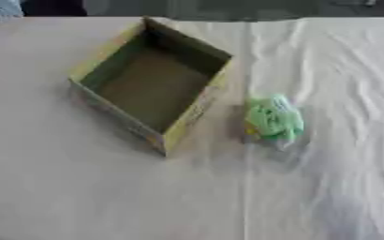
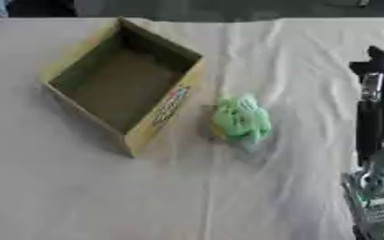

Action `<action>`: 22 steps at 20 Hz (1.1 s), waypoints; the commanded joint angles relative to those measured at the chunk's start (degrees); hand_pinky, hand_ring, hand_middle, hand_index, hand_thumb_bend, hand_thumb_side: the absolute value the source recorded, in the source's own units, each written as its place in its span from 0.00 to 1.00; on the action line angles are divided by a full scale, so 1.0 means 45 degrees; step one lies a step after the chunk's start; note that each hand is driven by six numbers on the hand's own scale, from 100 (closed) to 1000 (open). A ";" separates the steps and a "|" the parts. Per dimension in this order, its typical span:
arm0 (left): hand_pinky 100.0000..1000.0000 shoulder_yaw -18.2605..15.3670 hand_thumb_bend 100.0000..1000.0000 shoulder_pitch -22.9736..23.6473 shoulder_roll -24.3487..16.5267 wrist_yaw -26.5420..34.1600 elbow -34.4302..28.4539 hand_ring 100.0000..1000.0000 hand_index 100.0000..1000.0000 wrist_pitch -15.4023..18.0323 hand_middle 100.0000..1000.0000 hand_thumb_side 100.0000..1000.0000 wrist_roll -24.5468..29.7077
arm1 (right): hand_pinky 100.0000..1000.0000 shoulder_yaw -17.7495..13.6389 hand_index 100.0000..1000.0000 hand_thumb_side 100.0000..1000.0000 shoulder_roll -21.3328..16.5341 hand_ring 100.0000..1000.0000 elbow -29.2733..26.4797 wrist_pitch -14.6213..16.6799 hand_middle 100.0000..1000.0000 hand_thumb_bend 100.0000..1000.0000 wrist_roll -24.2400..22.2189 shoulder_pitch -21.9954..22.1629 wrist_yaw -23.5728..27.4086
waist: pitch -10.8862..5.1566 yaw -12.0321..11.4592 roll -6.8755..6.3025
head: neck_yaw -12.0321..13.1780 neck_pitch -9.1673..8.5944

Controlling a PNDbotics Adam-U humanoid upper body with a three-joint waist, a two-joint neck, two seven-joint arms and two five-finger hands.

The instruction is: Pick up objects on the table and place them in the box.

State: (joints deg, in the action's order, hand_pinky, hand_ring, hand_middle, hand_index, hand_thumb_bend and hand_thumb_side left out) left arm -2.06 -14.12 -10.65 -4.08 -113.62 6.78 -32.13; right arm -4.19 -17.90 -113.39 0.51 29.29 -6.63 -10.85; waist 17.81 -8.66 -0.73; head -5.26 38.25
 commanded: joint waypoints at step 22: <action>0.24 -0.0016 0.00 0.0130 -0.0446 -0.0057 -0.0215 0.56 0.76 -0.0222 0.66 0.69 0.0183 | 0.85 0.1299 0.94 1.00 -0.4126 0.86 -0.0268 -0.1363 0.78 0.16 -0.3007 -0.0883 -0.4537 | -0.0453 -0.0002 0.0191 | 0.0072 0.0128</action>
State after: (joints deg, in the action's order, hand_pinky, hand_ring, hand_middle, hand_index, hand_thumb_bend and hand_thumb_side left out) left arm -2.04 -13.42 -11.15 -4.10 -113.62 5.97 -31.34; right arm 1.31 -33.16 -113.39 -4.98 16.61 -10.06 -29.75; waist 16.85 -8.69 0.15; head -5.17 38.51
